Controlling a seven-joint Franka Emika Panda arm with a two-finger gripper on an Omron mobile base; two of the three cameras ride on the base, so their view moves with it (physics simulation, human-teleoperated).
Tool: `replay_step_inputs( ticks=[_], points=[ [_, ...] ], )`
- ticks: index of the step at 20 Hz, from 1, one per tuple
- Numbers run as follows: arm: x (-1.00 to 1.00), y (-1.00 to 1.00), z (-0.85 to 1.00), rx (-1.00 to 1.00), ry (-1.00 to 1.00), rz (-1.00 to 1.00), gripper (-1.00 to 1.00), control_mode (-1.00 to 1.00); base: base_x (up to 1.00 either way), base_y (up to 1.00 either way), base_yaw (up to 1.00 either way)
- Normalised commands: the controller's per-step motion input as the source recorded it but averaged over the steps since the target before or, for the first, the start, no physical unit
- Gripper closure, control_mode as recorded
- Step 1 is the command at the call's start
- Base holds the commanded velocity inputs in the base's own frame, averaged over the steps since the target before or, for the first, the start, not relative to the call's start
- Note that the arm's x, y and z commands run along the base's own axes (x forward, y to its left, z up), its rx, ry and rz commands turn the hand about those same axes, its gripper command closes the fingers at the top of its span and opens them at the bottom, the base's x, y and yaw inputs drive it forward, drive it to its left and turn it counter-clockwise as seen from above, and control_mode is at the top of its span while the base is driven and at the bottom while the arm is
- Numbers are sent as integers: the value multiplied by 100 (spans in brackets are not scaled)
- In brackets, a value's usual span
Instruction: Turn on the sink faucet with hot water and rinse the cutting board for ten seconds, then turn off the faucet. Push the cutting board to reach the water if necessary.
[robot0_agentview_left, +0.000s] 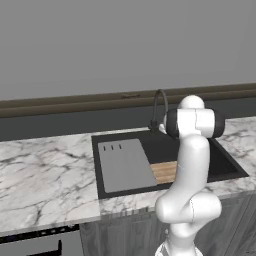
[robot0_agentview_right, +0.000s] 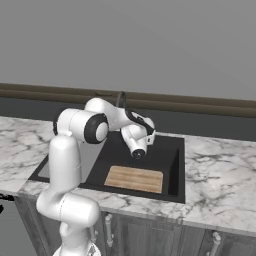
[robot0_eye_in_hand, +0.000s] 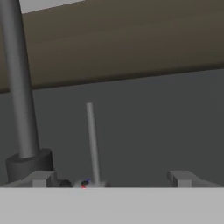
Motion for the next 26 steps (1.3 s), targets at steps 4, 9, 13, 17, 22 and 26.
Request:
replay_step_inputs(
  ticks=[4, 9, 13, 17, 22, 26],
  points=[
    [8, 3, 0, 0, 0, -4, -100, -100, 0, 0, 0],
    [10, 0, 0, 0, 0, 0, -100, -100, 0, 0, 0],
    [10, 0, 0, 0, 0, 0, -100, -100, 0, 0, 0],
    [15, 0, 0, 0, 0, 0, -100, -100, 0, 0, 0],
    [12, 0, 0, 0, 0, 0, -100, -100, 0, 0, 0],
    [3, 0, 0, 0, 0, 0, -100, -100, 0, 0, 0]
  ],
)
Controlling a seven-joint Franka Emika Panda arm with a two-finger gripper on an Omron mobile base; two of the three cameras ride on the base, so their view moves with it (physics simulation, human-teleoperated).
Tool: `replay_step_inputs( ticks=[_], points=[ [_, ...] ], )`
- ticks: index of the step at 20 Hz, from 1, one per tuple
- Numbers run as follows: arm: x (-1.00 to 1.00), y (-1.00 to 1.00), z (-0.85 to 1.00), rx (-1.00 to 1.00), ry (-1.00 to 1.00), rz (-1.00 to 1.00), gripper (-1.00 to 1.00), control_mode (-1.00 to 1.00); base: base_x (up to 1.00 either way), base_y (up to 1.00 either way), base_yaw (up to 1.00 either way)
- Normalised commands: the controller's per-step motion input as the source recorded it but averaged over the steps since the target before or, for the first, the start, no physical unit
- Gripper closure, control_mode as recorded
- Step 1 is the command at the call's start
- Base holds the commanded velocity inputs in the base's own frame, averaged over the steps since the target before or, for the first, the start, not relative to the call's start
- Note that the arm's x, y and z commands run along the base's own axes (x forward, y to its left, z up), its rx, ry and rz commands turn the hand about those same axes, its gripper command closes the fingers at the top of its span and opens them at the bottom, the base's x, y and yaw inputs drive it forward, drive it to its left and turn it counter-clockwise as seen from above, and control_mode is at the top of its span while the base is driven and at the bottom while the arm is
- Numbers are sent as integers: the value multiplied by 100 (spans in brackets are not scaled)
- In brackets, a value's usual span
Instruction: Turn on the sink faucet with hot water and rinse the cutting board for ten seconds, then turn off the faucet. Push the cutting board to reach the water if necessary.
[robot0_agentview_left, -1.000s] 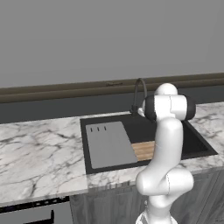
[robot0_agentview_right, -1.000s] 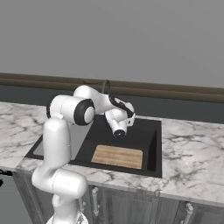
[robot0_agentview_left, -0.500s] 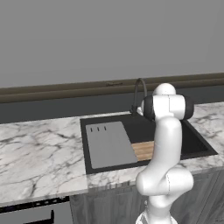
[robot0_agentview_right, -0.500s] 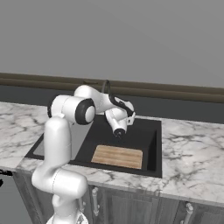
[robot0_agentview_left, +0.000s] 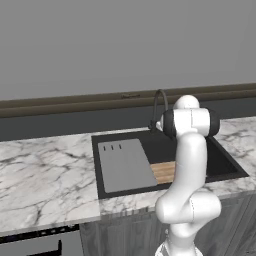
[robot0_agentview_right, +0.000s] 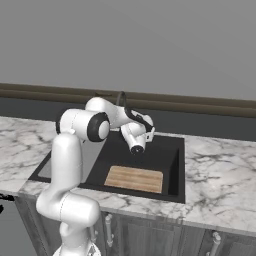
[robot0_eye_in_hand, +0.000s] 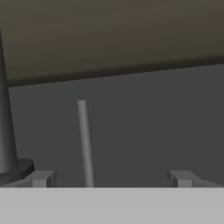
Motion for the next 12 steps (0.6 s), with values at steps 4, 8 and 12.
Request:
replay_step_inputs(
  ticks=[4, 8, 12],
  points=[
    [8, 4, 0, 0, 0, 0, -100, -100, 0, 0, 0],
    [17, 8, 0, 0, 0, 0, -100, -100, 0, 0, 0],
    [20, 6, 0, 0, 0, 0, -100, -100, 0, 0, 0]
  ],
)
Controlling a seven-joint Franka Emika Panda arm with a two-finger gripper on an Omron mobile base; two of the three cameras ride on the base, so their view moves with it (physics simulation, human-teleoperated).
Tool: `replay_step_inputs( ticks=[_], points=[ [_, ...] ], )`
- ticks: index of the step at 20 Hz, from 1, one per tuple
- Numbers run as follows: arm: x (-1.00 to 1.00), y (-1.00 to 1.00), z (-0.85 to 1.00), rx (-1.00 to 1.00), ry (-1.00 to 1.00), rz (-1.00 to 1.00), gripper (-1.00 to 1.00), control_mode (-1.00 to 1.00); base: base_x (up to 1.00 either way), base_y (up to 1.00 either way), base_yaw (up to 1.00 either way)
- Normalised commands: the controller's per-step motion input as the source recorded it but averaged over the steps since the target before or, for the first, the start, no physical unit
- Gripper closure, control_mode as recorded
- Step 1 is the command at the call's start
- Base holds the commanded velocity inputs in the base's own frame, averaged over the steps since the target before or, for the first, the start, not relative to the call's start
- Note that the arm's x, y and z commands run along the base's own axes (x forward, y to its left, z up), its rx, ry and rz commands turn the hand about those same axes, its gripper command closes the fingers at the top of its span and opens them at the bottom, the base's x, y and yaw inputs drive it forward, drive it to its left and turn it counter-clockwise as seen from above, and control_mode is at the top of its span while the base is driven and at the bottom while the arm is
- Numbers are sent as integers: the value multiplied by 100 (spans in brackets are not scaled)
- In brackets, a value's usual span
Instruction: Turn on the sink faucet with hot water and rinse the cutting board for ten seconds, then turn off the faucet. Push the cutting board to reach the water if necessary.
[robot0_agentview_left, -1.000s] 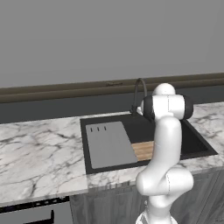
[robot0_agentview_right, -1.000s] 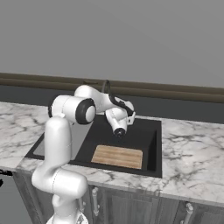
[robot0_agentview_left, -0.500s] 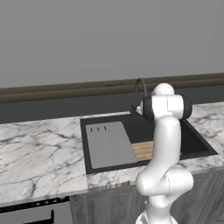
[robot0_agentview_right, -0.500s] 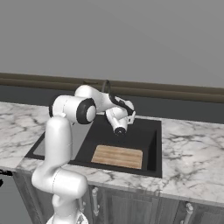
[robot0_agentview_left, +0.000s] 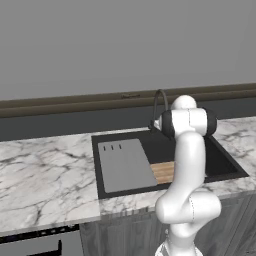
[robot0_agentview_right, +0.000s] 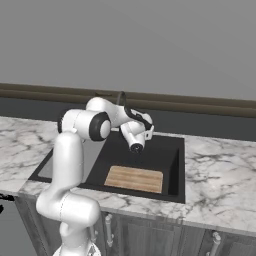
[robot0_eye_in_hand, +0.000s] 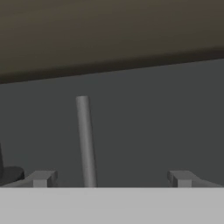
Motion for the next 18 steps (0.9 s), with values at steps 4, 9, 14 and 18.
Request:
replay_step_inputs(
  ticks=[4, 9, 14, 18],
  points=[
    [17, 6, 0, 0, 0, 0, -100, -100, 0, 0, 0],
    [8, 5, 0, 0, 0, 0, -100, -100, 0, 0, 0],
    [12, 5, 0, 0, 0, 0, -100, -100, 0, 0, 0],
    [14, 4, 0, 0, 0, 0, -100, -100, 0, 0, 0]
  ],
)
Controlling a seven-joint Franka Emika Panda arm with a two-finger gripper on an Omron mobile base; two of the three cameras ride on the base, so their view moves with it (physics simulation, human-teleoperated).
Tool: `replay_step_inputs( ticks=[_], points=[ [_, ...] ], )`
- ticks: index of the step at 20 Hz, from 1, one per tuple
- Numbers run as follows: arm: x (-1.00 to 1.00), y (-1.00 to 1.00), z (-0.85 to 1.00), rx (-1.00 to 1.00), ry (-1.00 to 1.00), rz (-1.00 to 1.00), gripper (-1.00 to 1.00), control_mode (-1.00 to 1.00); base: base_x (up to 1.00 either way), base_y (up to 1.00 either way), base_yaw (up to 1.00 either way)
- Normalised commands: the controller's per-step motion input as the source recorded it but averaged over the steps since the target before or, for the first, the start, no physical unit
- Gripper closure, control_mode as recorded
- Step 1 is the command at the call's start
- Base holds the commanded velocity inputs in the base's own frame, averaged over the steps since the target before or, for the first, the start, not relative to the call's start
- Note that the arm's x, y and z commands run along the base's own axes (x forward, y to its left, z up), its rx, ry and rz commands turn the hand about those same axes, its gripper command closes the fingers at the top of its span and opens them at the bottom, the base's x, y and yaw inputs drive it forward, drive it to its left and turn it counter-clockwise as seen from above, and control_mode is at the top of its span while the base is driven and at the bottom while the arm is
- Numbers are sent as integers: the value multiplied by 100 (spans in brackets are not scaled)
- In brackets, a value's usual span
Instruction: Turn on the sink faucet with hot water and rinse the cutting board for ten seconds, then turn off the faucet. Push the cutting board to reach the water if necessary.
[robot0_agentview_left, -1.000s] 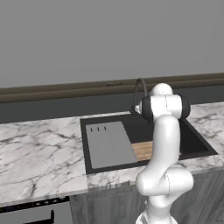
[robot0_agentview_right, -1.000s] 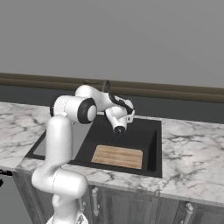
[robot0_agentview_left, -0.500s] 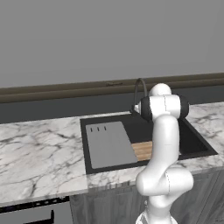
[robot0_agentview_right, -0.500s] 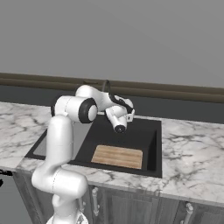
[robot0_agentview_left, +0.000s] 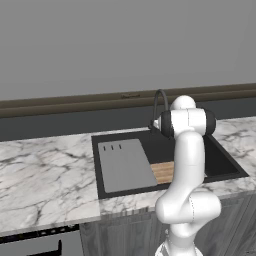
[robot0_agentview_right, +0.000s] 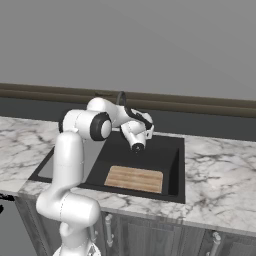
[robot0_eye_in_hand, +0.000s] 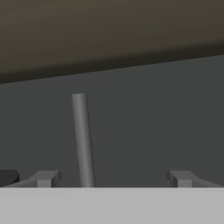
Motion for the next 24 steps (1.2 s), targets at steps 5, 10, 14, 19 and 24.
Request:
replay_step_inputs(
  ticks=[5, 10, 14, 19, 24],
  points=[
    [15, 3, 0, 0, 0, 0, -100, -100, 0, 0, 0],
    [1, 0, 0, 0, 0, 0, -100, -100, 0, 0, 0],
    [0, 0, 0, 0, 0, -1, -100, -100, 0, 0, 0],
    [0, 0, 0, 0, 0, -2, -100, -100, 0, 0, 0],
    [0, 0, 0, 0, 0, -1, -100, -100, 0, 0, 0]
  ],
)
